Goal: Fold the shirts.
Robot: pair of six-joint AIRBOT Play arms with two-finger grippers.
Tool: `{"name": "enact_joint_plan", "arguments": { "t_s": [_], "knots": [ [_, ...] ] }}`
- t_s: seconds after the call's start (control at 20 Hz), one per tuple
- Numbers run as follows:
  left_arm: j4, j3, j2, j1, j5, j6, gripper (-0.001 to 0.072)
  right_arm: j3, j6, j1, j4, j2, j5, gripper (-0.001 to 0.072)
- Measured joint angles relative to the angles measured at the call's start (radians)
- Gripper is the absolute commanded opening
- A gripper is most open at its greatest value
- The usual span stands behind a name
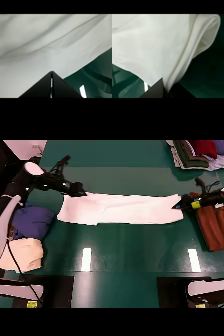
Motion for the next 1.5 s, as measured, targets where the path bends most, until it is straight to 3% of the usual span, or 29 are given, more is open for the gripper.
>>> {"name": "enact_joint_plan", "arguments": {
  "t_s": [0.45,0.75,1.15,1.5],
  "knots": [
    [0.019,0.255,-0.311,-0.326,0.075,-0.047,0.0023,0.395,0.226,0.192,0.012,0.114,0.11,0.001],
    [0.012,0.309,-0.425,-0.418,0.105,-0.058,0.0023,0.532,0.283,0.322,0.013,0.121,0.098,0.001],
    [0.013,0.367,-0.44,-0.397,0.048,-0.066,0.0022,0.557,0.255,0.425,0.012,0.108,0.031,0.001],
    [0.131,0.414,-0.262,-0.192,-0.031,-0.068,0.0023,0.559,0.164,0.569,0.148,0.003,-0.058,0.0011]
  ]
}}
